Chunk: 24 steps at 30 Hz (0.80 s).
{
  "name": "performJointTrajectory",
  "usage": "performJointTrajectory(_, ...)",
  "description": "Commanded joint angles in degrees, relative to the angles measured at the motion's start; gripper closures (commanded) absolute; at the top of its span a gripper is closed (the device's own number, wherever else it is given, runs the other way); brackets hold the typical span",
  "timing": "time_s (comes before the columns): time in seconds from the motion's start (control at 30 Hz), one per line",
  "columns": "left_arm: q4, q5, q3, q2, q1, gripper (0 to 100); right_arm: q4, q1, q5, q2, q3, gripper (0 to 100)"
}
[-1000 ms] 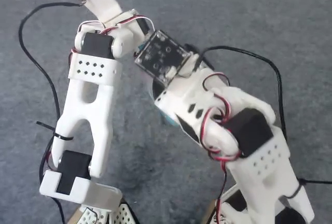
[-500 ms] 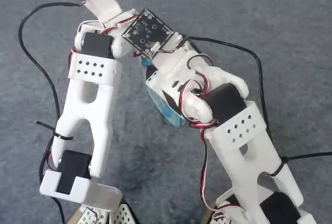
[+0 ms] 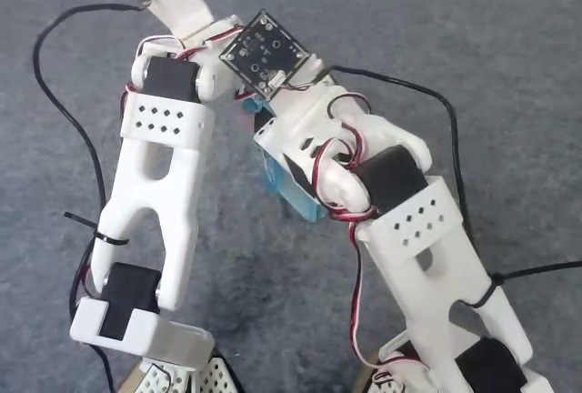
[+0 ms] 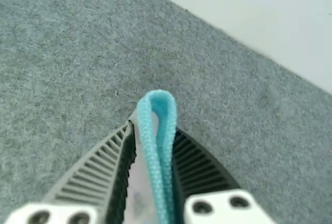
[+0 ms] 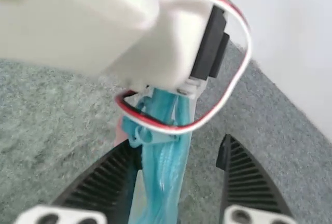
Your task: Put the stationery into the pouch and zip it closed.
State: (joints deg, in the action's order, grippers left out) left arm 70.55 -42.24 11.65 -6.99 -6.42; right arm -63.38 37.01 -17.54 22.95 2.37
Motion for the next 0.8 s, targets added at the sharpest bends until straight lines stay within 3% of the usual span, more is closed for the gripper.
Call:
performJointTrajectory(0.0, 1.1, -0.2, -8.0, -3.6, -1.1, 99, 2.5, -2.1, 0.4, 0.2, -0.4, 79.6)
performJointTrajectory(0.13, 0.7, -0.2, -8.7, -3.5, -1.1, 99, 2.2, -2.4, 0.4, 0.2, -0.4, 81.4)
performJointTrajectory(0.3, 0.9, -0.2, -8.7, -3.5, -1.1, 99, 2.8, -5.8, 3.0, 0.3, 0.4, 99.8)
performJointTrajectory(0.5, 0.9, 0.1, -8.7, -3.5, -1.1, 99, 2.2, -8.9, 2.5, 0.3, 1.5, 99.3)
performJointTrajectory(0.6, 1.1, 7.7, -8.6, -3.0, -1.1, 94, 2.4, -10.2, 2.5, 0.7, 4.0, 99.3)
performJointTrajectory(0.77, 7.8, 25.1, -2.6, -3.0, 1.2, 77, 3.3, -11.5, 2.5, 0.9, 8.0, 99.3)
